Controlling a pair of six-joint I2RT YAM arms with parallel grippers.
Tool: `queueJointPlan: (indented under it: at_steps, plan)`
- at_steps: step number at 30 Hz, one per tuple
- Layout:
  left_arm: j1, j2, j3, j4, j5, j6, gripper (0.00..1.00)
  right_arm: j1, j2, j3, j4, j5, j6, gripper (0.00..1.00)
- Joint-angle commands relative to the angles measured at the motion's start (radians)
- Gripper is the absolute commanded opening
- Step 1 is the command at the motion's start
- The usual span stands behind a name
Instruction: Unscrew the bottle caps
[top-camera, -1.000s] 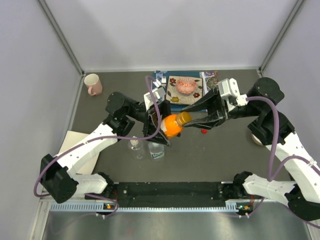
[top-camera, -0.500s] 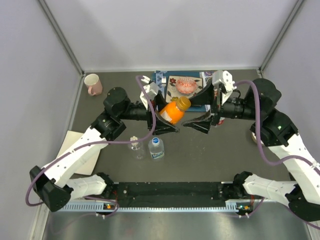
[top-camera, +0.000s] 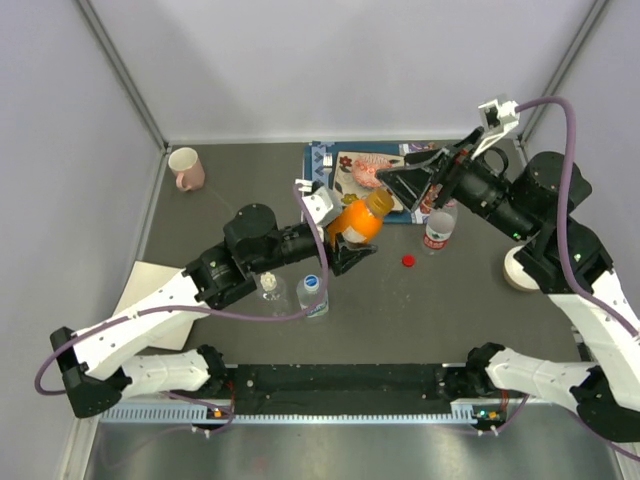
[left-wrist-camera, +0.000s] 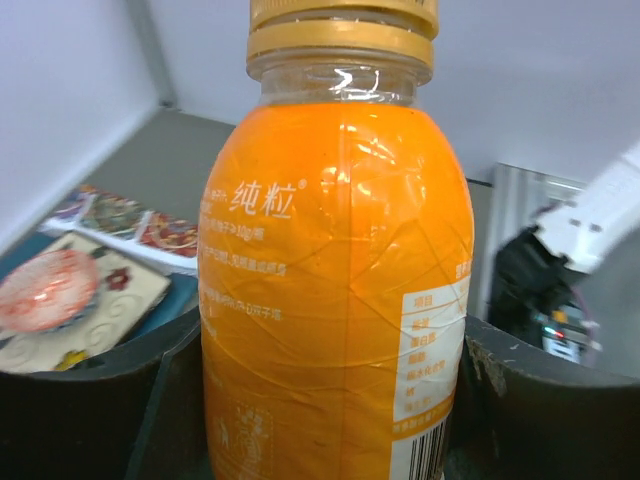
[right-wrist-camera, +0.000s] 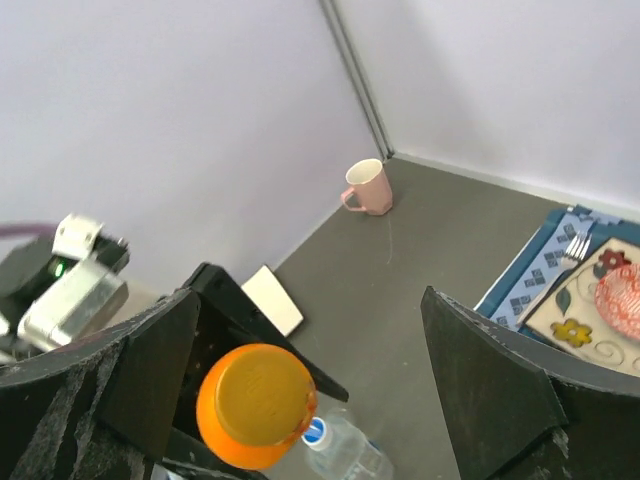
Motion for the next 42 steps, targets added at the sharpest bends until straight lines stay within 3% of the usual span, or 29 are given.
queueJointPlan:
  at_steps: [1, 10, 19, 37, 42]
  plan:
    - [-0.063, -0.012, 0.000, 0.032, -0.423, 0.100, 0.33, 0.024, 0.019, 0.003, 0.005, 0.153, 0.183, 0.92]
    - [-0.178, 0.058, -0.003, 0.095, -0.745, 0.179, 0.32, 0.072, 0.074, 0.018, -0.010, 0.159, 0.259, 0.91]
    - [-0.195, 0.055, -0.014, 0.119, -0.802, 0.190, 0.32, 0.081, 0.113, 0.006, -0.032, 0.159, 0.280, 0.88]
    - [-0.196, 0.029, -0.040, 0.148, -0.815, 0.193, 0.32, 0.083, 0.142, -0.014, -0.032, 0.120, 0.276, 0.55]
    - [-0.198, 0.028, -0.044, 0.151, -0.814, 0.193, 0.32, 0.083, 0.145, -0.019, -0.027, 0.113, 0.276, 0.42]
